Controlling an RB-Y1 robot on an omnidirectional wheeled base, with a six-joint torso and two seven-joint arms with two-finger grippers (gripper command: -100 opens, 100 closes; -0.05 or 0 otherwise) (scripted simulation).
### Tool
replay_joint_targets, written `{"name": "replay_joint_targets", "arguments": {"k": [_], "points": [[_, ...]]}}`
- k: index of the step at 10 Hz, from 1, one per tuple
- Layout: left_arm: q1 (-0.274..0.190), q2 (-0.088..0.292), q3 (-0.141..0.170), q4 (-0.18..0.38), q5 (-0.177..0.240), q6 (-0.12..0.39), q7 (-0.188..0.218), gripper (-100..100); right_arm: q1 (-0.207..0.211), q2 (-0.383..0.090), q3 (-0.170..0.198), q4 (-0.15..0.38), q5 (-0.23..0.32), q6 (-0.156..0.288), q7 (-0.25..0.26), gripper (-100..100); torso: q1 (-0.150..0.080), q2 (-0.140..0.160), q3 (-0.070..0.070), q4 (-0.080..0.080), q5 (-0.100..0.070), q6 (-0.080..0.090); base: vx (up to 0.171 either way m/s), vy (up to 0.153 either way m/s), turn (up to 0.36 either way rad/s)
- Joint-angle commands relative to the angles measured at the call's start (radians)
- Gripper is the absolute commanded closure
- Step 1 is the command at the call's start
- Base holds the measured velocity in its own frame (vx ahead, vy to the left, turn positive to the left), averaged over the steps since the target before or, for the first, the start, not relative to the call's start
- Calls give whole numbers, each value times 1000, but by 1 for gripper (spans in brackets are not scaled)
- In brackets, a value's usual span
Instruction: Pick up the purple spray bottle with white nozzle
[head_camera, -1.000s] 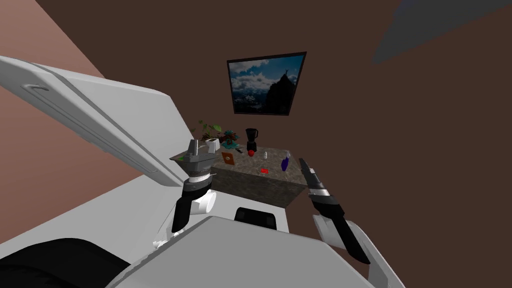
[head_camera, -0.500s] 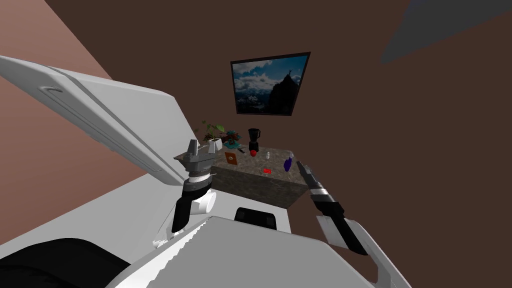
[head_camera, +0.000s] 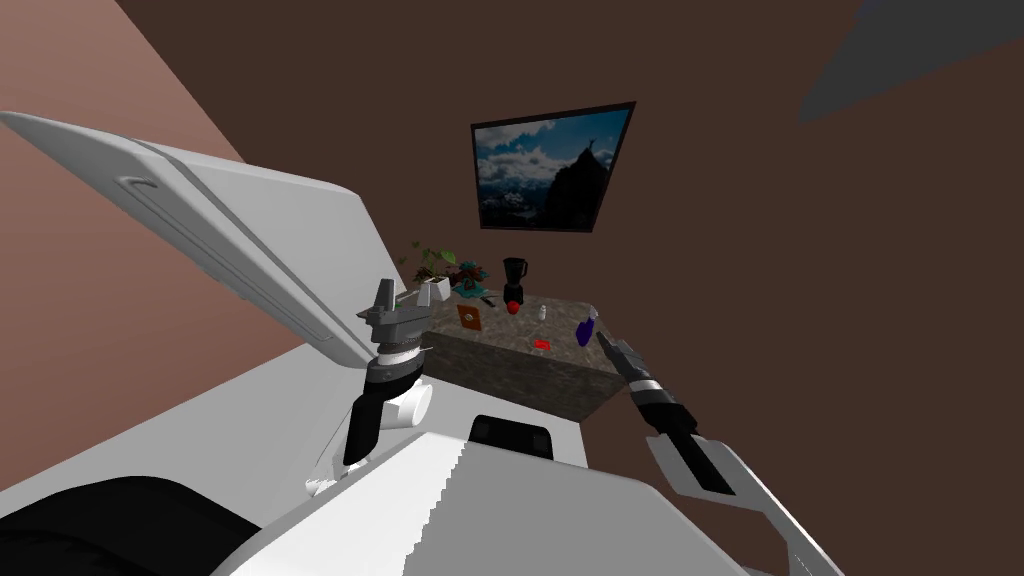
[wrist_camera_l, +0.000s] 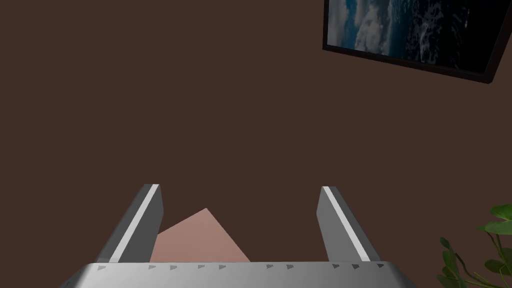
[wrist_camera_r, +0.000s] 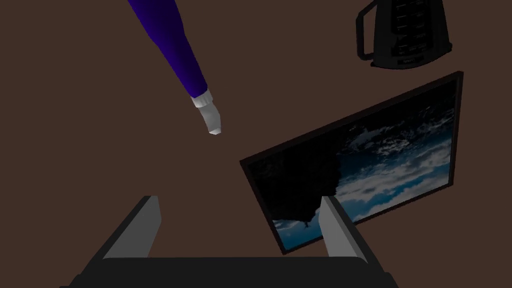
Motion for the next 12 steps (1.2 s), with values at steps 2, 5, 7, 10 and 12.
{"name": "replay_joint_targets", "arguments": {"k": [2, 5, 7, 10, 12], "points": [[0, 0, 0, 0, 0, 0, 0, 0, -4, -42, -10, 50, 32, 52, 31, -100, 0, 0, 0, 0, 0, 0, 34, 63, 59], [0, 0, 0, 0, 0, 0, 0, 0, -6, -92, -23, 107, 56, 101, 54, -100, 0, -1, -1, 0, 0, 0, 40, 62, 64], [0, 0, 0, 0, 0, 0, 0, 0, -8, -122, -30, 146, 67, 131, 65, -100, 0, -2, -1, 0, 0, 0, 56, 52, 78], [0, 0, 0, 0, 0, 0, 0, 0, -10, -172, -39, 209, 77, 176, 78, -100, -1, -4, -2, -1, 0, 0, 83, 53, 96], [0, 0, 0, 0, 0, 0, 0, 0, -17, -178, -36, 223, 78, 183, 80, -100, 0, -5, -3, -1, 0, 0, 70, 40, 67]]}}
